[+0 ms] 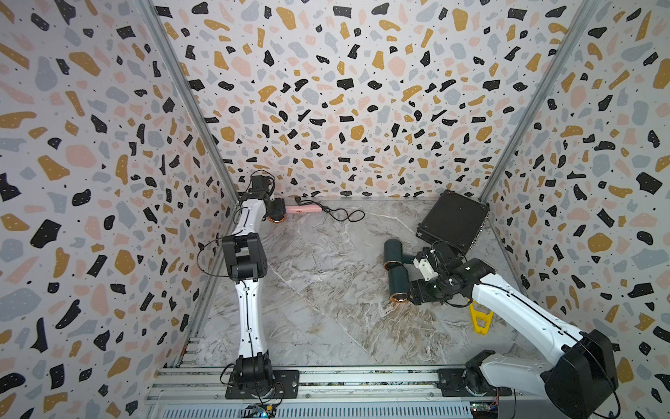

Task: Wrap the cord around the hair dryer
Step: Move the hair dryer to the center of the board, then pick up the hair dryer from the center of the board.

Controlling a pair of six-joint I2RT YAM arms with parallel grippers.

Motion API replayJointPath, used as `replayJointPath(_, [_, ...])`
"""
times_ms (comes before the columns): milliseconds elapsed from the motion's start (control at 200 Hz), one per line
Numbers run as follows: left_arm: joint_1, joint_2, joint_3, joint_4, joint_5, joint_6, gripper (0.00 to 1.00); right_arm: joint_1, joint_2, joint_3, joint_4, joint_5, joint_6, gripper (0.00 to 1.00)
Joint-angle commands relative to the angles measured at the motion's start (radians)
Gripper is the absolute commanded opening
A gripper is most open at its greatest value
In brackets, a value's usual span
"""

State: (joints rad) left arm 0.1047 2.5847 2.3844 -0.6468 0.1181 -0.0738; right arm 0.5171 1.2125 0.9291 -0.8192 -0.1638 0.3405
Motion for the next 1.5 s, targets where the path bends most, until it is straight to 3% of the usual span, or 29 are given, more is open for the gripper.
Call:
replayJointPath(0, [-0.003,-0.035,-0.081,-0.117,-0.002,0.040,0.61,-0.003,-0.011,-0.009,-0.015,0.010,0.007,0.81])
replayJointPath(270, [-0.003,-0.148,-0.216,-0.302,0.054,0.065,0.56,-0.003,0.016,0.007,0.011,-0.016,-0.006,0.81])
replayJointPath(566, [-0.005,-0.467,-0.726,-0.189,0.023,-0.003,0.53,-0.003,0.067,0.041,0.027,-0.017,-0.027,0.81])
replayJointPath(721, [-0.028,-0.626,-0.941,-0.138,0.089,-0.027,0.51,-0.003,0.097,0.052,0.023,-0.026,-0.040,0.81])
replayJointPath(806, [-0.051,-0.669,-0.999,-0.164,0.065,-0.024,0.60,-0.003,0.111,0.061,0.023,-0.028,-0.042,0.81])
replayJointPath(866, [-0.065,-0.698,-1.008,-0.180,0.027,-0.015,0.76,-0.003,0.116,0.067,0.019,-0.028,-0.043,0.83])
replayJointPath(941, [-0.068,-0.746,-0.996,-0.187,0.019,-0.021,0.82,-0.003,0.115,0.067,0.019,-0.023,-0.044,0.84])
replayJointPath(1051, [-0.079,-0.772,-0.934,-0.211,0.006,-0.018,1.00,-0.003,0.120,0.066,0.015,-0.023,-0.050,0.86])
replayJointPath(1497, [-0.082,-0.493,-0.620,-0.317,-0.061,0.010,0.99,-0.003,0.173,0.079,0.011,-0.026,-0.096,0.92])
